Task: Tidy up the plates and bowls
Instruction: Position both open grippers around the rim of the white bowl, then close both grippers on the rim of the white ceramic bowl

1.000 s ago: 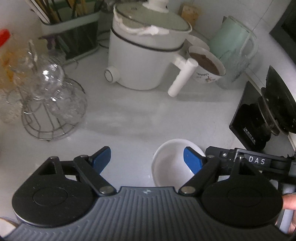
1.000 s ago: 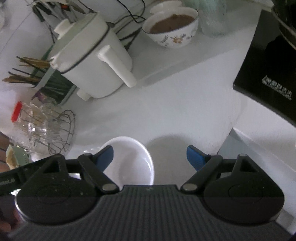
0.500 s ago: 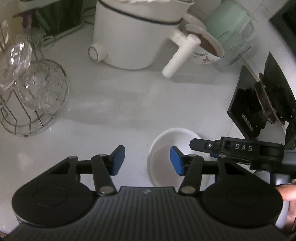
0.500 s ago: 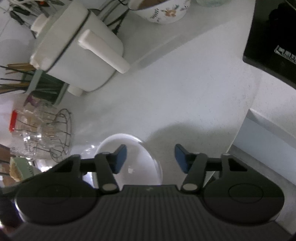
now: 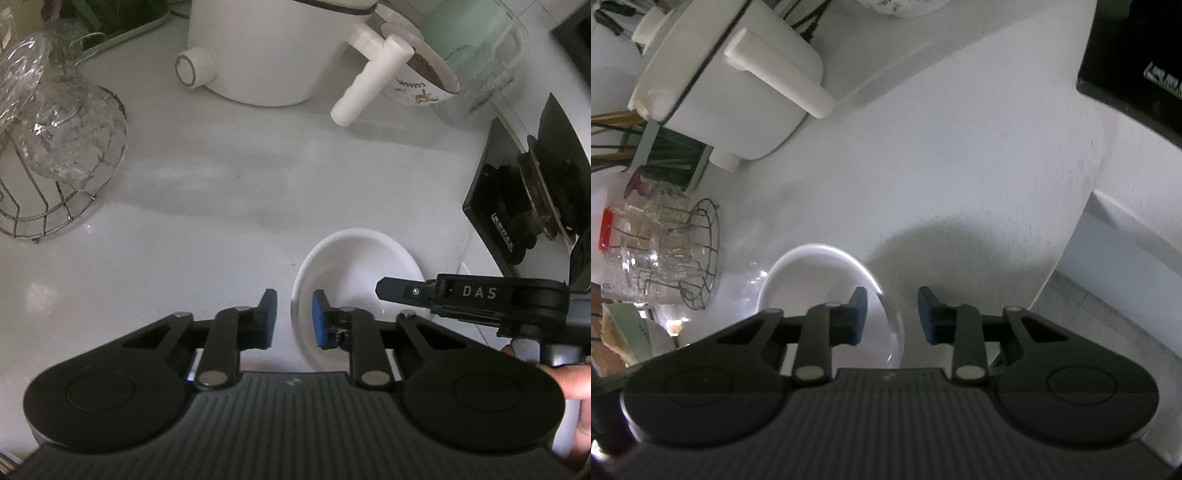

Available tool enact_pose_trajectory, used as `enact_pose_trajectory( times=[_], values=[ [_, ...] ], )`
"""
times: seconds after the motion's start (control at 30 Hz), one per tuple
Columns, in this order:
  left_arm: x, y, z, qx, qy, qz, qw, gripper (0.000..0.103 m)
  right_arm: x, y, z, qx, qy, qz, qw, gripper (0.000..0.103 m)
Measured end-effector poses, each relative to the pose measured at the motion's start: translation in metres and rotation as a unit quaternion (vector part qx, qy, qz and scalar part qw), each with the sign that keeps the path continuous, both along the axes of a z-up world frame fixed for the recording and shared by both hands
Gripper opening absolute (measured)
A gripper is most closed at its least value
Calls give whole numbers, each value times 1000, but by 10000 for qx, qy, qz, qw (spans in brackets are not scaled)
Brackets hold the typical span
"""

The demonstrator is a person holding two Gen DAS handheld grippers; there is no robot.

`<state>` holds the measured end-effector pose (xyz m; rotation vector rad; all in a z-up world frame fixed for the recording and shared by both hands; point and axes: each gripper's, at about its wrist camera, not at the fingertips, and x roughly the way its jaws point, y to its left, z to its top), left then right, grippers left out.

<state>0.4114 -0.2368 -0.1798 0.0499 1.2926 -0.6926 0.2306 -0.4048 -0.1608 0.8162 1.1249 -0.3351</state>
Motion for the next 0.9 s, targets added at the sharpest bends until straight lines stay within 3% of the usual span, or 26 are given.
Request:
enact_pose_trajectory(
  times=[0.17,0.6,0.9],
  values=[
    [-6,-8,-1,85,-100,-101,9999,22,0,-3,-4,79,56,-28,9999,18],
    [-8,2,2,-119,46,85,9999,22,-2,0,-3,94,-23,155,9998,12],
    [-15,7,27,-333,-70,108,9994,22,-8,3,25,-3,-387,201,9990,12]
  ],
)
